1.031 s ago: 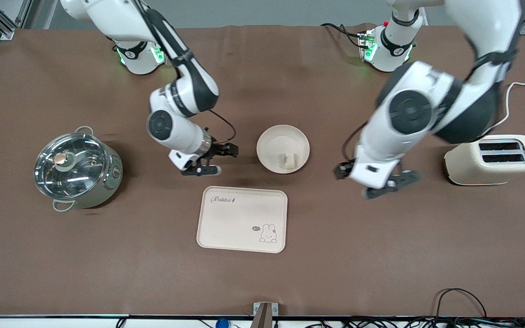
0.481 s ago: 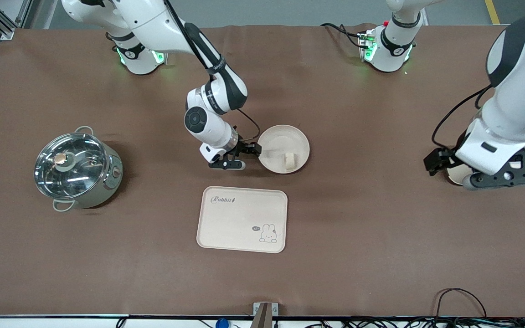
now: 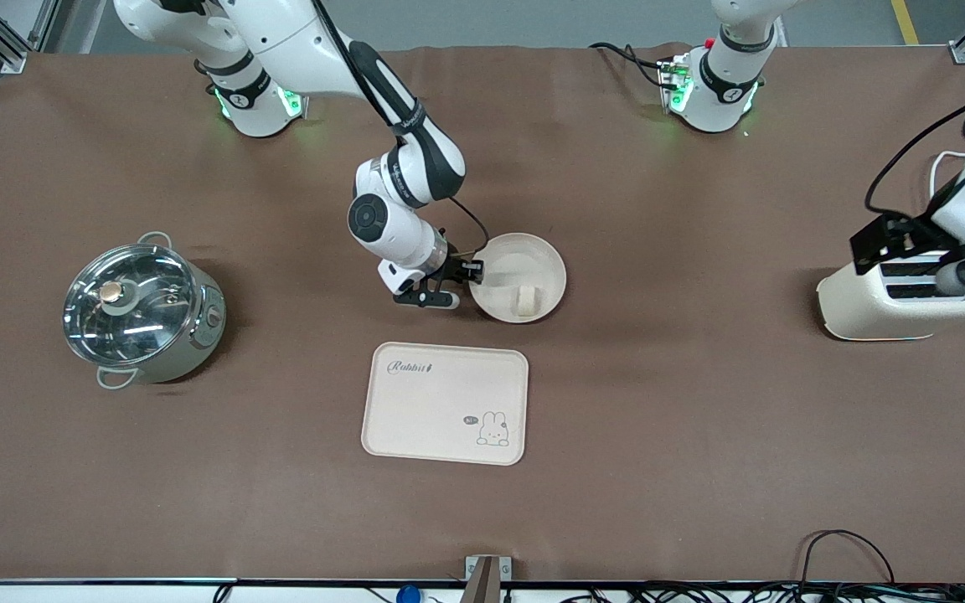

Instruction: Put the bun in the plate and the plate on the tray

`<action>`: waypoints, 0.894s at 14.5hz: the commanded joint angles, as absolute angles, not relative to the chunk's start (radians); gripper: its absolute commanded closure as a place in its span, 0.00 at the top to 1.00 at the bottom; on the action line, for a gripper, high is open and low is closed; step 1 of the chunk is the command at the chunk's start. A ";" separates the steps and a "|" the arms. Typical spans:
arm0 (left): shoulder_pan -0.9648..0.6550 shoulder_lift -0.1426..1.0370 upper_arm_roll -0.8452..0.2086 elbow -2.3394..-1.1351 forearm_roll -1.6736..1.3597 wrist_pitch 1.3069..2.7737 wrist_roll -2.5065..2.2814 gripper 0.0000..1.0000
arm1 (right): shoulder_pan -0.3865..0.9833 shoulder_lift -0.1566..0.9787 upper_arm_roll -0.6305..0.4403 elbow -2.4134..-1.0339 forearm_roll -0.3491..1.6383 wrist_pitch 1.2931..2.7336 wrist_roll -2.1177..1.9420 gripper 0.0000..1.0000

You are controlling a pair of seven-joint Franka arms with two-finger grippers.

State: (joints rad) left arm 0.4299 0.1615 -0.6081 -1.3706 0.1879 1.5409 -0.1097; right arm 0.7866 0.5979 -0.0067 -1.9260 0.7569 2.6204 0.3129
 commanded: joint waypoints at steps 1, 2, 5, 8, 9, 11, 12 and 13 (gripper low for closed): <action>0.300 0.080 -0.401 -1.393 0.097 1.490 -0.043 1.00 | 0.804 0.598 -0.017 -1.914 0.787 2.622 0.314 0.11; 0.232 0.066 -0.320 -1.394 0.078 1.477 -0.016 1.00 | 0.804 0.598 -0.017 -1.905 0.787 2.617 0.313 0.03; 0.040 0.042 -0.108 -1.407 0.042 1.456 0.032 1.00 | 0.789 0.597 -0.021 -1.881 0.785 2.608 0.305 0.01; -0.015 -0.008 -0.044 -1.480 -0.023 1.451 0.029 1.00 | 0.708 0.586 -0.029 -1.815 0.769 2.548 0.307 0.01; -0.015 -0.032 -0.044 -1.511 -0.023 1.453 0.029 1.00 | 0.692 0.587 -0.038 -1.790 0.756 2.546 0.302 0.01; -0.017 -0.064 -0.052 -1.560 -0.021 1.459 0.028 1.00 | 0.657 0.603 -0.086 -1.720 0.656 2.537 0.298 0.01; -0.012 -0.067 -0.067 -1.574 -0.020 1.459 0.028 1.00 | 0.614 0.627 -0.087 -1.688 0.590 2.527 0.298 0.01; -0.003 -0.067 -0.096 -1.575 -0.015 1.457 0.026 1.00 | 0.579 0.647 -0.086 -1.654 0.537 2.523 0.299 0.01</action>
